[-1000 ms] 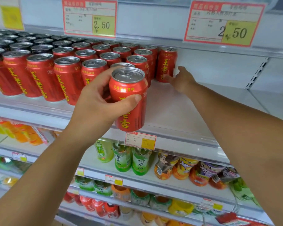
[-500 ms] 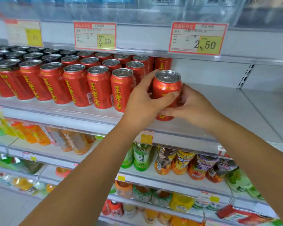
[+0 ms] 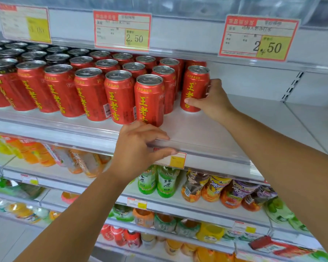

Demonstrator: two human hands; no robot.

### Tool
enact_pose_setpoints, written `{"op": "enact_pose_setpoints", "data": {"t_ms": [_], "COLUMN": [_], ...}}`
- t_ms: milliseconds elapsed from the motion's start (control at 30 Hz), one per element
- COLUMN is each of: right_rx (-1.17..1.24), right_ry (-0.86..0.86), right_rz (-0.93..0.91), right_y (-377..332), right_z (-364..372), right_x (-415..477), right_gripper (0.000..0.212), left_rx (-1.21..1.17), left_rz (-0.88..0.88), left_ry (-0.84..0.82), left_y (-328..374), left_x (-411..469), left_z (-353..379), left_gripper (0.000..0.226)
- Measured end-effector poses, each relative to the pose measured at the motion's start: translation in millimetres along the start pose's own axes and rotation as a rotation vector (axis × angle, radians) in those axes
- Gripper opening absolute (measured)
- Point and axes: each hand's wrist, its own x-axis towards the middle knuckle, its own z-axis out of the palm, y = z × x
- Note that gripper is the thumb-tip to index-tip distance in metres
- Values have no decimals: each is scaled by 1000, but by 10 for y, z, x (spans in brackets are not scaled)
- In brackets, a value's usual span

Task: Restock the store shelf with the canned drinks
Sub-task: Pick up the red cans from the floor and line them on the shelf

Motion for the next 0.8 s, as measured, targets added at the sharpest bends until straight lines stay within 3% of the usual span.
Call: {"op": "enact_pose_setpoints", "data": {"t_ms": [433,600,700,800], "right_rx": [20,44,51,180], "right_ry": [120,70,209,483], "right_rz": [47,147,47,-112], "right_y": [30,-84,-178,-94], "right_z": [236,83,-165,-489], "right_x": [212,-28,-557,-1342], "right_gripper": [74,97,68,27], "left_rx": [53,-17,-101,-301], "left_rz": [43,61,166,294], "left_ry": [22,61,44,-145], "left_y": [-28,52,285,609], "left_x": [-19,-16,-92,-352], "left_z": [13,-40,-49,243], "left_gripper": [37,28,17,15]}}
